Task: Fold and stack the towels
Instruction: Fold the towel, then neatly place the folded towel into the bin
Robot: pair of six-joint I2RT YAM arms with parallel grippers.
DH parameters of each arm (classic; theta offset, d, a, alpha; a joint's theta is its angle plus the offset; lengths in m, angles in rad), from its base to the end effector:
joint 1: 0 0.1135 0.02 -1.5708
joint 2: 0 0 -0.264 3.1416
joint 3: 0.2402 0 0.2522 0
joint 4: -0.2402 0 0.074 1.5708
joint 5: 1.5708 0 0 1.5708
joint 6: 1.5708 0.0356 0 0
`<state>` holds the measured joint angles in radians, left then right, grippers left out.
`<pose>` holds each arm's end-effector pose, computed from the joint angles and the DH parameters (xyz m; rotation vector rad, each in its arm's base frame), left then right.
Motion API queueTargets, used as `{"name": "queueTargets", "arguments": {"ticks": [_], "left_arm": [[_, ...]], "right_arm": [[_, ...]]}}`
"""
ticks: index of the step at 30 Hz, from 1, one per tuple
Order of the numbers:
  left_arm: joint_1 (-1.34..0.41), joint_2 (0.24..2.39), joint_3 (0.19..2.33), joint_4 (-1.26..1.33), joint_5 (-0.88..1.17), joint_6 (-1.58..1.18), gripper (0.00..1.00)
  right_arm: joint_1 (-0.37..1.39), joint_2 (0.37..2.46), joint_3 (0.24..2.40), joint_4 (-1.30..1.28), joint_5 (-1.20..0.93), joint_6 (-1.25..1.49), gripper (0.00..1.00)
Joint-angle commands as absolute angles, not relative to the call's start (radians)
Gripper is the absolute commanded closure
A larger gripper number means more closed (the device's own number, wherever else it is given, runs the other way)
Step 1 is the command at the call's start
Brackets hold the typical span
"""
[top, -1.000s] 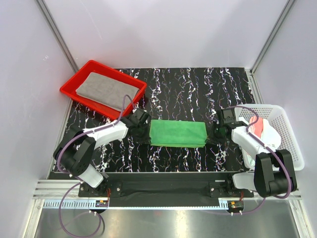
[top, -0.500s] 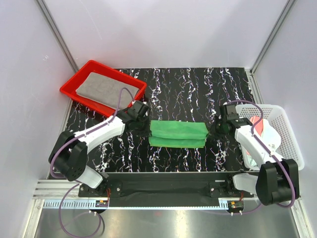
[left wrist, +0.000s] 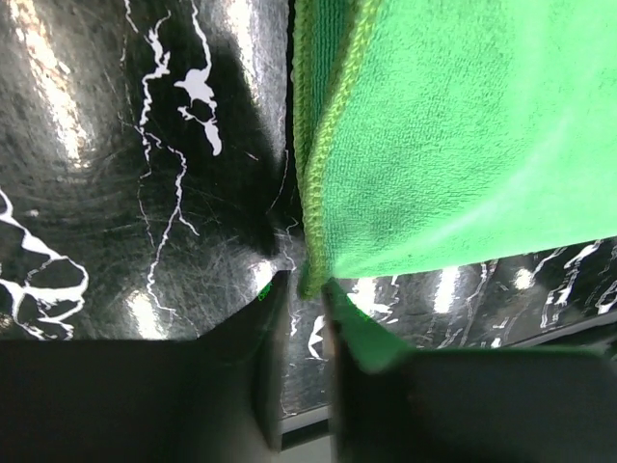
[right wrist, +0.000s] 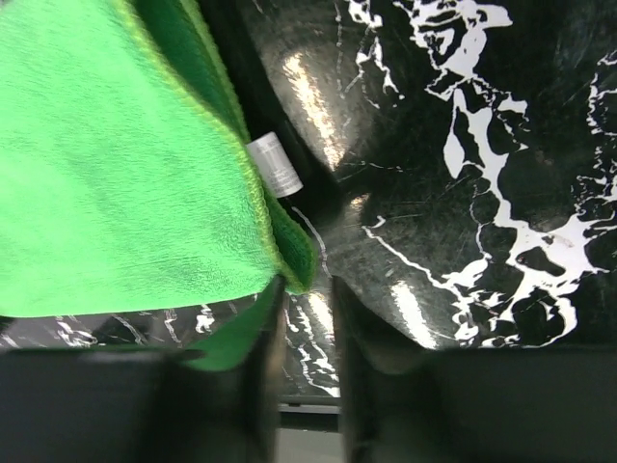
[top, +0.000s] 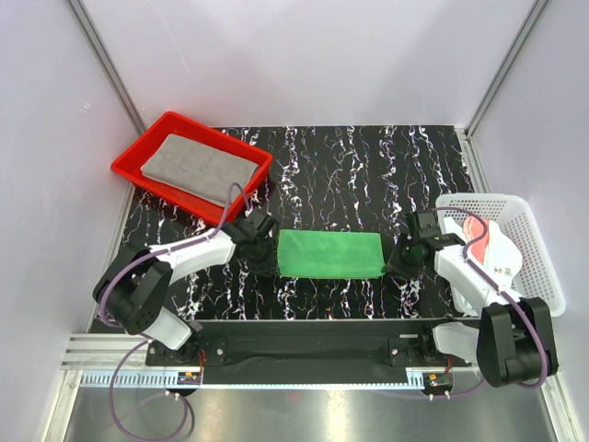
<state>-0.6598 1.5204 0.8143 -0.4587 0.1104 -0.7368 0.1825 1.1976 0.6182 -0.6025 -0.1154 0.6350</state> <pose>0.2151 -0.1718 0.1634 -0.0775 2.8578 -0.4993 0.1989 0.0409 0.1742 0.5986 2.7427 0.3685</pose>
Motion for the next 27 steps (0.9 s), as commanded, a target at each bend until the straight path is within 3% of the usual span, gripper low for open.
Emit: {"name": "queueTargets", "arguments": {"ticks": [1,5,10,23,27], "left_arm": [[-0.664,1.509,0.866,-0.478,0.072,-0.723,0.64],[-0.664,1.485,1.023,-0.607,-0.026,-0.672,0.57],[-0.655,1.518,1.17,-0.568,0.032,-0.592,0.53],[-0.566,1.788,1.147,-0.411,0.133,-0.543,0.54],[-0.563,1.731,1.187,-0.474,0.123,-0.509,0.51]], "right_arm": [[0.187,1.138,0.655,-0.606,-0.08,0.655,0.65],[0.187,1.146,0.745,-0.615,-0.12,0.643,0.63],[0.187,1.235,0.81,-0.58,-0.19,0.626,0.64],[0.187,1.399,0.653,-0.386,-0.153,0.627,0.65],[0.187,1.327,0.684,-0.432,-0.14,0.615,0.65]]}}
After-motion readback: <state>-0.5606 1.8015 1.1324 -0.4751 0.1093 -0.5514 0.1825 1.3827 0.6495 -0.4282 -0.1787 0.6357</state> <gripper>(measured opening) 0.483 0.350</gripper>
